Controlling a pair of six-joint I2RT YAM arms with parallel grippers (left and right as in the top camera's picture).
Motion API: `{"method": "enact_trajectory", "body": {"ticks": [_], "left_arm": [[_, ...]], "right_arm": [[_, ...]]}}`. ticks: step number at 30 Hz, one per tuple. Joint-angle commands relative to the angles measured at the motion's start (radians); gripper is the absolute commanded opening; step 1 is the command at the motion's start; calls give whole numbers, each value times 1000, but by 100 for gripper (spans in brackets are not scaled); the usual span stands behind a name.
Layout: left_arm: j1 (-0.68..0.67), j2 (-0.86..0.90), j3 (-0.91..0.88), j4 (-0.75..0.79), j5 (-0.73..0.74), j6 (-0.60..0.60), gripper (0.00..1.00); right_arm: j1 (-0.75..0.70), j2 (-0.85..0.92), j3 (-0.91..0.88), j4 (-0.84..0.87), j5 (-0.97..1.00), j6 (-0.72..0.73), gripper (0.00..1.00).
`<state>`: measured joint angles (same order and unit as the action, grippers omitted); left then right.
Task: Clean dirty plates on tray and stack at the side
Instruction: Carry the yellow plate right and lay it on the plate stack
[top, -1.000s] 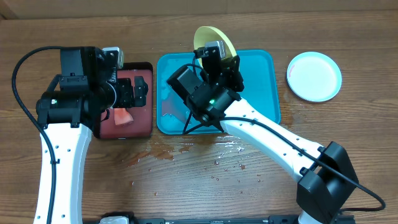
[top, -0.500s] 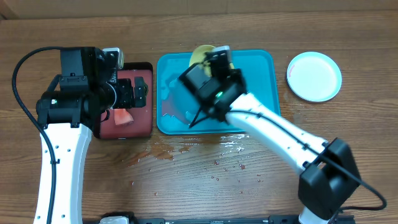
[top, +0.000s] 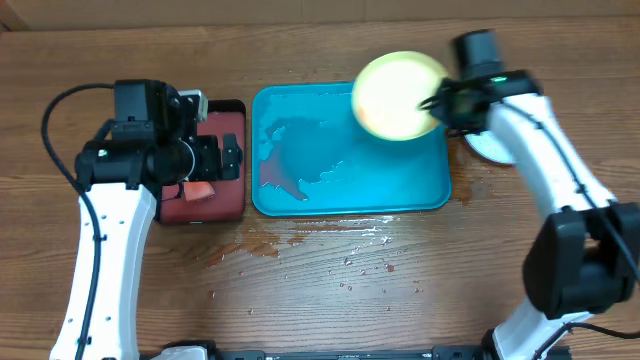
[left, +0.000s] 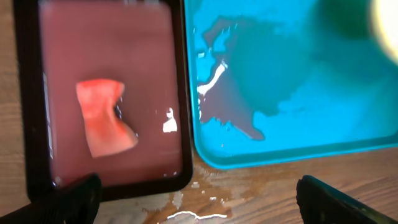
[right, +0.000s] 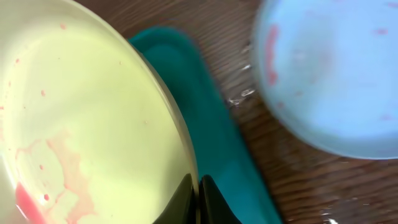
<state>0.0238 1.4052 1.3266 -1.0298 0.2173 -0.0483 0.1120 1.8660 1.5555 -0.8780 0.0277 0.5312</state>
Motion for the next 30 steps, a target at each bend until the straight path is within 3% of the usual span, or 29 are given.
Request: {"method": "enact_trajectory", "body": {"ticks": [1, 12, 24, 26, 29, 30], "left_arm": [[-6, 13, -24, 20, 13, 18, 100], [-50, 13, -31, 74, 13, -1, 100], [-93, 13, -31, 105, 12, -4, 100], [-93, 13, -31, 106, 12, -5, 100], [-93, 13, -31, 105, 12, -5, 100], [-93, 13, -31, 105, 12, -5, 100]], "right_arm": [[-145, -3, 2, -25, -99, 23, 4], [-418, -3, -48, -16, -1, 19, 4], [-460, -3, -162, 92, 6, 20, 4], [-460, -3, -161, 99, 5, 20, 19], [-460, -3, -161, 100, 4, 20, 65], [-460, -3, -161, 100, 4, 20, 70]]}}
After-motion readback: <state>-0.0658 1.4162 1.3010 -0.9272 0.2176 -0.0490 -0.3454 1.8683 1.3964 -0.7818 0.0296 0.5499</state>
